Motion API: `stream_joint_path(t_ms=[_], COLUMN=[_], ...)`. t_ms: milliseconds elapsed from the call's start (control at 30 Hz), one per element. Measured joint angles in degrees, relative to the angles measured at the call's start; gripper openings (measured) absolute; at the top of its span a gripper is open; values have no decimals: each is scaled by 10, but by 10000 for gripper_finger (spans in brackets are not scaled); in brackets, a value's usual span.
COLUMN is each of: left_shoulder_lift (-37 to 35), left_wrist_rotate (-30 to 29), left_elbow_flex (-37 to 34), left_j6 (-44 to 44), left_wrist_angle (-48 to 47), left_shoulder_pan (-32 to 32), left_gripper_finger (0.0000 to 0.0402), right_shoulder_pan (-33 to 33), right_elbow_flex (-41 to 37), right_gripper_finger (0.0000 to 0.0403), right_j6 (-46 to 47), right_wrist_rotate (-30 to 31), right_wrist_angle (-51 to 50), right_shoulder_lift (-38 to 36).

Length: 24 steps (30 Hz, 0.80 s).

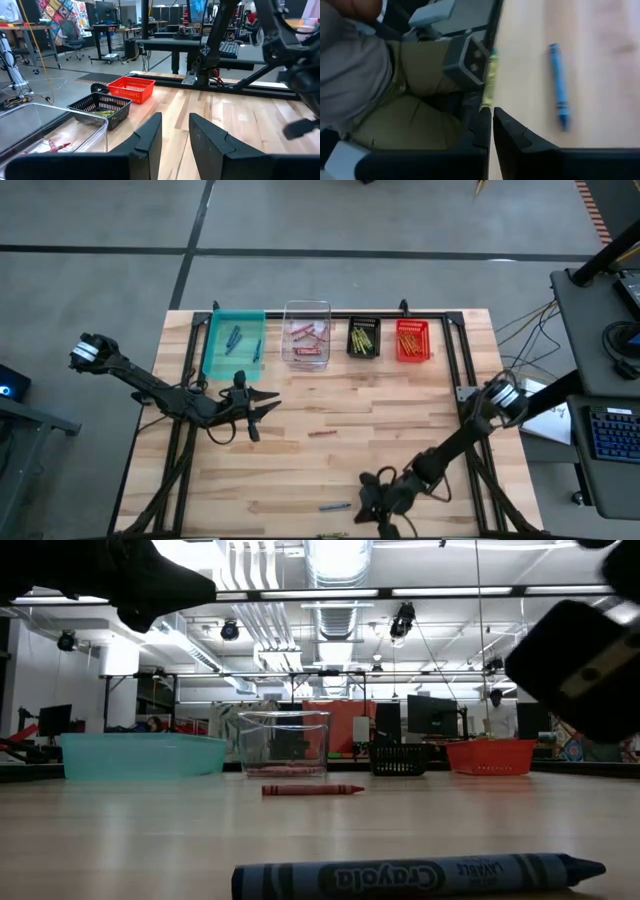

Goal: Sort crayons
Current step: Put the blue crayon into the green transparent bin

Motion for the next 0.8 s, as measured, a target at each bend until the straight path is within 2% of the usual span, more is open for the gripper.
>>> stream_joint_path(t_ms=[467, 800], left_shoulder_lift=[0, 0], left_wrist_rotate=[3, 18], left_elbow_flex=[0, 0], left_j6=[-19, -21], left_wrist_angle=[0, -1], left_shoulder_pan=[0, 0], left_gripper_finger=[79, 79], right_shoulder_pan=[29, 29], right_elbow_flex=[114, 136], right_gripper_finger=[9, 9], right_j6=[50, 59], right_wrist_rotate=[0, 45], right_wrist_angle=[1, -17], right_shoulder_lift=[131, 154])
